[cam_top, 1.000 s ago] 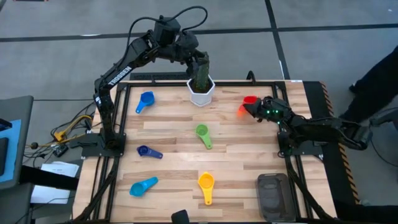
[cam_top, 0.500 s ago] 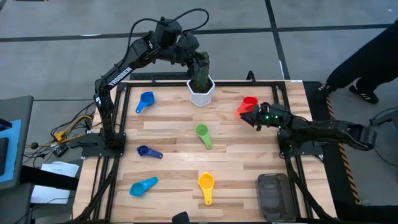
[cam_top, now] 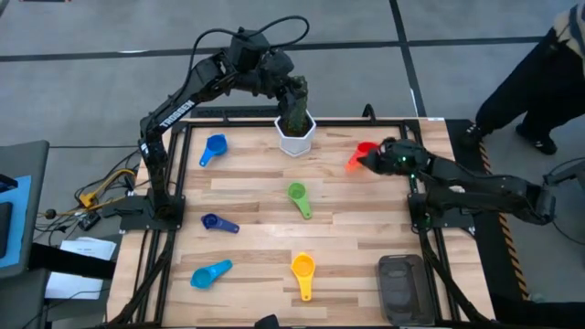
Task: Nest measuring cups in basket
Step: Stack the red measuring cup on top of the orange measuring cup, then stack the blue measuring cup on top of the red measuring cup
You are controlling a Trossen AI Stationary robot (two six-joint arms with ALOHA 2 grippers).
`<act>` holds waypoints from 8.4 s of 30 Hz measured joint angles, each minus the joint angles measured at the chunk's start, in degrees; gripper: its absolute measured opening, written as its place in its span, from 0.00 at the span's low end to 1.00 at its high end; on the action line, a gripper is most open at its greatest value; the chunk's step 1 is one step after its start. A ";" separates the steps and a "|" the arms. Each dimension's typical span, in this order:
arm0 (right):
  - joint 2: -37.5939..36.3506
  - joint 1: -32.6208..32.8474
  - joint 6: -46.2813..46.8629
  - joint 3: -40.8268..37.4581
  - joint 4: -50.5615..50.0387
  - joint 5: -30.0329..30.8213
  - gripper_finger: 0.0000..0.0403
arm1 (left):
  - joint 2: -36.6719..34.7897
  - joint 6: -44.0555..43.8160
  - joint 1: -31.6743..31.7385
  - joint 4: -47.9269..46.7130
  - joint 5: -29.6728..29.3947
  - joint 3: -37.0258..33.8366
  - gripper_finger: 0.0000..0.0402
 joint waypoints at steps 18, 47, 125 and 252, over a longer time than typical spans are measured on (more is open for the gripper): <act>5.70 -9.48 -10.96 1.09 -11.83 6.67 0.01 | 0.00 -0.44 -0.48 0.00 -2.34 0.00 0.35; 14.17 -1.94 -15.10 8.88 -14.67 2.20 0.02 | -0.44 -4.51 -4.24 -8.15 -5.29 -8.91 0.35; 28.40 2.11 -9.05 5.59 -6.75 9.33 0.01 | 30.69 8.22 -12.77 63.04 -3.89 -35.58 0.17; 0.32 -7.05 -6.31 5.62 -7.36 5.37 0.52 | -25.39 -12.89 36.19 12.14 -7.33 -82.14 0.45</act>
